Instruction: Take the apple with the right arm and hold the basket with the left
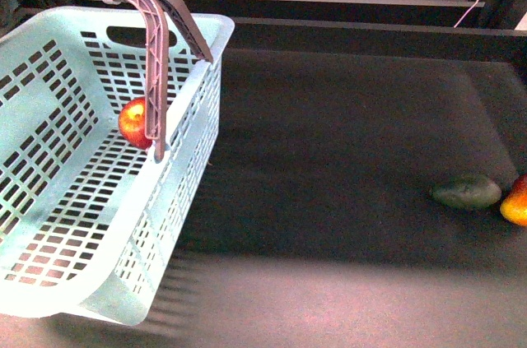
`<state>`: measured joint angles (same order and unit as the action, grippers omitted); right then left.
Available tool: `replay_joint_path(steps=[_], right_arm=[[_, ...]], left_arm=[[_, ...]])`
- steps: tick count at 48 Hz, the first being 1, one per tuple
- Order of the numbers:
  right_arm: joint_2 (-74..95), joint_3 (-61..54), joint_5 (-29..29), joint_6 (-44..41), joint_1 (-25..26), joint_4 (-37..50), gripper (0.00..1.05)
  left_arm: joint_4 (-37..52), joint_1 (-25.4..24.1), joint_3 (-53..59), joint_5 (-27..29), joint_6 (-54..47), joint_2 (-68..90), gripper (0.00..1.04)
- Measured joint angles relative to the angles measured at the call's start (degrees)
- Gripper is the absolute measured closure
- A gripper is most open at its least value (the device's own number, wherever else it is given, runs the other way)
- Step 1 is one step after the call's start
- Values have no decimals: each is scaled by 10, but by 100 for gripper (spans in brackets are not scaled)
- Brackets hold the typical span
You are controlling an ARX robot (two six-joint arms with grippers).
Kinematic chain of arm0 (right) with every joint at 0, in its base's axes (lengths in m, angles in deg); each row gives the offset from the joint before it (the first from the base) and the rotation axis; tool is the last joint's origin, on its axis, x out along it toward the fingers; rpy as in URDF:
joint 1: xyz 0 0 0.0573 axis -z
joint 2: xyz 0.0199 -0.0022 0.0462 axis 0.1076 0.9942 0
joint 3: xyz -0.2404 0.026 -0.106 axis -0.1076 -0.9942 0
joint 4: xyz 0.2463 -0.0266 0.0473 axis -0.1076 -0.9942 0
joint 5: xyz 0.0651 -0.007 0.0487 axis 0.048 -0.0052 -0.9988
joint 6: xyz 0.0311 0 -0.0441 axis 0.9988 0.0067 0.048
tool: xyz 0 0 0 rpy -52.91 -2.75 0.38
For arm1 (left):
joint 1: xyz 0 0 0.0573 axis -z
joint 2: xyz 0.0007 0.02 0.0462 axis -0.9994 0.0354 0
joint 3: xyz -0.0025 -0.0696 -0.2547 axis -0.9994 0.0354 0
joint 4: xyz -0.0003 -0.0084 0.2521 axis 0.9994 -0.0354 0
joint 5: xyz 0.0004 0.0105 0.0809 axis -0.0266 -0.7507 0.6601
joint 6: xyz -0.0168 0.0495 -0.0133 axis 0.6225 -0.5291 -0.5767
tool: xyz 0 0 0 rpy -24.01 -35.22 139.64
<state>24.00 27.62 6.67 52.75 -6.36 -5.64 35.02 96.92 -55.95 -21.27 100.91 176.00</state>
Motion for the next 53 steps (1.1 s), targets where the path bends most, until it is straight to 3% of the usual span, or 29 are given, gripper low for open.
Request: replay_joint_path(steps=[26,53], right_arm=[[0,0,0,0,0,0,9],[0,0,0,0,0,0,9]], left_arm=[[8,-44,44,17,33,20,90],[21,-34,130,14,10,-22,90]])
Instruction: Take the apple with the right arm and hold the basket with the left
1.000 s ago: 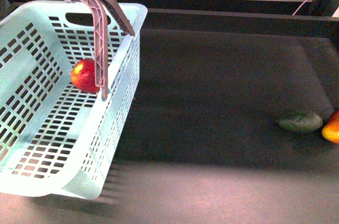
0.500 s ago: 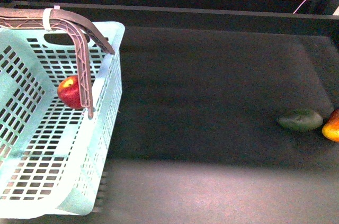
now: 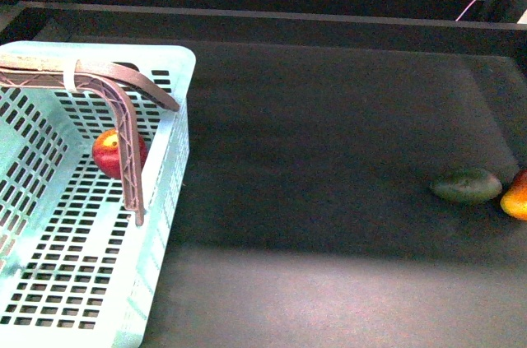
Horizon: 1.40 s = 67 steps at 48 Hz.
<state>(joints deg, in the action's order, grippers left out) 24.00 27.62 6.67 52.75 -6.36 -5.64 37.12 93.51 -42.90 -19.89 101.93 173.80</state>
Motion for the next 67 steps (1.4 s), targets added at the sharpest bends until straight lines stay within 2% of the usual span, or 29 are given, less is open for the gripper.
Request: replay_joint_path(steps=[4,11,16,27,28,36,49,50,52,53,54,55,56,58,61,64,67], right_arm=[[0,0,0,0,0,0,9],[0,0,0,0,0,0,9],[0,0,0,0,0,0,9],[0,0,0,0,0,0,9],[0,0,0,0,0,0,9],[0,0,0,0,0,0,9],[0,0,0,0,0,0,9],[0,0,0,0,0,0,9],[0,0,0,0,0,0,9],[0,0,0,0,0,0,9],[0,0,0,0,0,0,9],[0,0,0,0,0,0,9],[0,0,0,0,0,0,9],[0,0,0,0,0,0,9],[0,0,0,0,0,0,9],[0,0,0,0,0,0,9],[0,0,0,0,0,0,9]], left_arm=[[-3,3,0,2,0,0,89],[-28,9,-6,-3,3,-7,71],[-90,15,-19,0,7,-18,54],[-273,38,-42,34,34,-90,6],[-279,39,-42,37,35,-97,5],[-293,61,-42,51,36,-170,7],[-254,108,-37,52,28,-223,8],[-201,107,-16,28,-8,-229,11],[-16,95,65,-40,-160,-250,22],[77,89,109,-57,-267,-260,27],[136,85,137,-66,-313,-266,31],[218,78,174,-75,-418,-274,36],[261,74,193,-80,-463,-281,40],[346,61,233,-89,-620,-308,50],[376,49,257,-96,-742,-335,61],[380,39,281,-106,-803,-358,72],[379,28,316,-122,-855,-383,88]])
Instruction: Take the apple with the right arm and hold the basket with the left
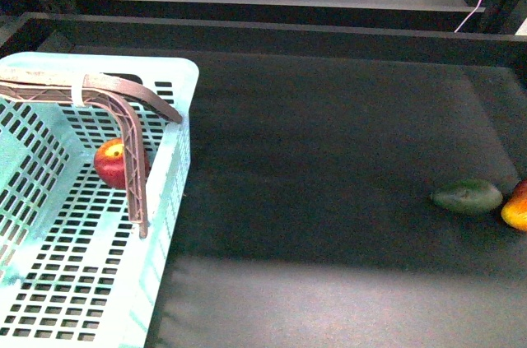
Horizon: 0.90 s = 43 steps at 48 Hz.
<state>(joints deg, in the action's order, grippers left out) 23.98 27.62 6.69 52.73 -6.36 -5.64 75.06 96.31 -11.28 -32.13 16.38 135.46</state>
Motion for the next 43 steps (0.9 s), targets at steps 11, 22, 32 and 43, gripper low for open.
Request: replay_joint_path(steps=[11,22,32,43], right_arm=[[0,0,0,0,0,0,9],[0,0,0,0,0,0,9],[0,0,0,0,0,0,9],[0,0,0,0,0,0,9]], left_arm=[[-33,-33,71,-30,-32,-103,101],[-94,-81,108,-77,-35,-201,101],[-123,-81,139,-77,-37,-264,101],[-193,-81,139,-77,-37,-342,101]])
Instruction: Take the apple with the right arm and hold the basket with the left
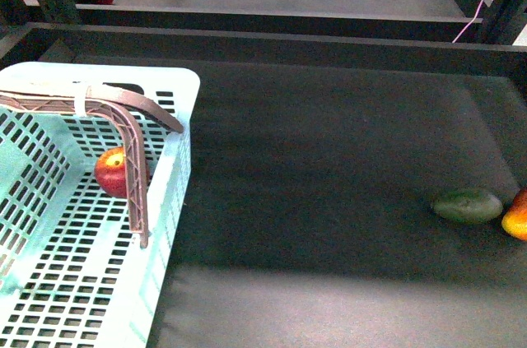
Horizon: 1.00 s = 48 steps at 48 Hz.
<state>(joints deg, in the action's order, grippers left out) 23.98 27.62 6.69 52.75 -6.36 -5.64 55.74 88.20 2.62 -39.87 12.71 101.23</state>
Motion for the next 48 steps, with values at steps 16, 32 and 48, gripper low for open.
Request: replay_joint_path(steps=[16,32,48], right_arm=[[0,0,0,0,0,0,9],[0,0,0,0,0,0,9],[0,0,0,0,0,0,9]], left_arm=[[-82,0,0,0,0,-85,102],[-155,0,0,0,0,-158,102],[-262,0,0,0,0,-262,102]])
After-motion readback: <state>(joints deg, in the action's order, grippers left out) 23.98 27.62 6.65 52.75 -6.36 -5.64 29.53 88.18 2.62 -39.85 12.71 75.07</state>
